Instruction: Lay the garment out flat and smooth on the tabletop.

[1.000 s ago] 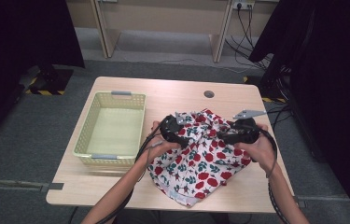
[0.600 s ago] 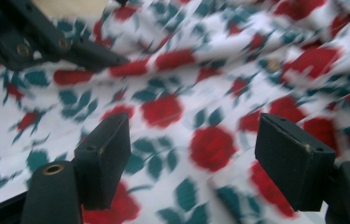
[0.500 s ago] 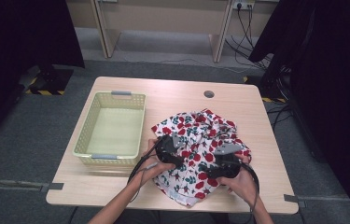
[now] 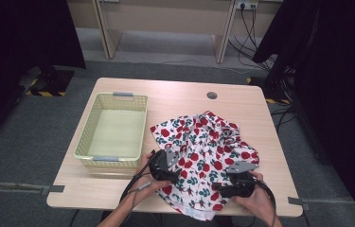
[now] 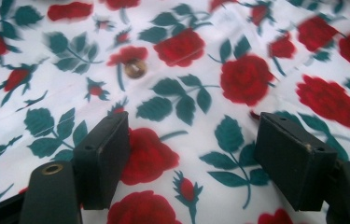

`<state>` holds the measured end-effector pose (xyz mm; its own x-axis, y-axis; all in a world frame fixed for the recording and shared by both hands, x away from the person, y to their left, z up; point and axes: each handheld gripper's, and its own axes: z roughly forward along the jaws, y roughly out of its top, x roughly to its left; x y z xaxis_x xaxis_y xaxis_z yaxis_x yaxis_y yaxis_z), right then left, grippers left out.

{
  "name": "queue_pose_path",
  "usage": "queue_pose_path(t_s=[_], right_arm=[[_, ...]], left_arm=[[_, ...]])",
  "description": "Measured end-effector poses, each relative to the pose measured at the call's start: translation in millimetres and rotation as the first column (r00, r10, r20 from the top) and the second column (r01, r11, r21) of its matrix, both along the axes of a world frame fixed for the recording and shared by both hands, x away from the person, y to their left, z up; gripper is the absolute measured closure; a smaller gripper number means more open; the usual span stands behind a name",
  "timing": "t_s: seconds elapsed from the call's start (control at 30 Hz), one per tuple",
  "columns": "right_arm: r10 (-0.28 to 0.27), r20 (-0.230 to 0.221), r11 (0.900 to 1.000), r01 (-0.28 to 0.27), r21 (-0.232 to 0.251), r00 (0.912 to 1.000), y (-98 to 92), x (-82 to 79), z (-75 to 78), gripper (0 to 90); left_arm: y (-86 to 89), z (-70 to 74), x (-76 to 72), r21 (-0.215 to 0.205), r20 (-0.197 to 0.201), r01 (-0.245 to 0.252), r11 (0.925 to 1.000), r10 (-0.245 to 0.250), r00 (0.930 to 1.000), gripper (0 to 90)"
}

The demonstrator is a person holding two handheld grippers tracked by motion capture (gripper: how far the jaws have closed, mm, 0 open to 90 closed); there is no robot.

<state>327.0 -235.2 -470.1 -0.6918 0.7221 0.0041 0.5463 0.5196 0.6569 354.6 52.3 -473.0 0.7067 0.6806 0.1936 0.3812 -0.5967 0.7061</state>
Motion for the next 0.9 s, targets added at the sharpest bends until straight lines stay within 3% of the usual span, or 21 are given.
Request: queue_pose_path(t_s=[0.23,0.4,0.5,0.67,0.73,0.8,0.9], right_arm=[[0.008,0.015,1.000,-0.008,0.018,0.9999,-34.5,-10.2,-0.6,30.5],[-0.003,0.008,1.000,0.003,0.004,1.0000,-42.4,-12.3,1.4,28.3],[-0.012,0.017,1.000,0.012,0.016,0.9998,-46.9,-13.3,6.2,25.8],[-0.082,0.079,0.996,0.080,0.029,0.9935,-54.6,-9.5,19.0,25.8],[-0.091,0.079,0.996,0.089,0.032,0.9927,-54.8,-4.1,20.5,25.8],[-0.104,0.076,0.994,0.103,0.027,0.9916,-52.6,2.6,20.5,25.7],[-0.109,0.066,0.994,0.109,0.012,0.9918,-48.4,14.8,18.2,25.7]], left_arm=[[-5.8,-6.9,-36.7,-0.113,-0.045,0.042,0.9927,-0.047,0.9979,19.0],[-12.1,-7.1,-52.1,-0.119,-0.049,0.057,0.9913,-0.063,0.9968,18.1],[-10.6,-7.0,-48.6,-0.127,-0.081,0.048,0.9907,-0.059,0.9950,14.2],[-5.7,-7.9,-38.1,-0.158,-0.071,0.020,0.9872,-0.032,0.9969,12.4],[-4.1,-8.4,-33.2,-0.166,-0.069,0.020,0.9859,-0.032,0.9971,11.5],[-2.4,-9.4,-26.5,-0.156,-0.090,0.001,0.9878,-0.016,0.9958,10.3],[0.4,-9.7,-19.9,-0.136,-0.082,-0.022,0.9904,0.011,0.9965,8.9]])
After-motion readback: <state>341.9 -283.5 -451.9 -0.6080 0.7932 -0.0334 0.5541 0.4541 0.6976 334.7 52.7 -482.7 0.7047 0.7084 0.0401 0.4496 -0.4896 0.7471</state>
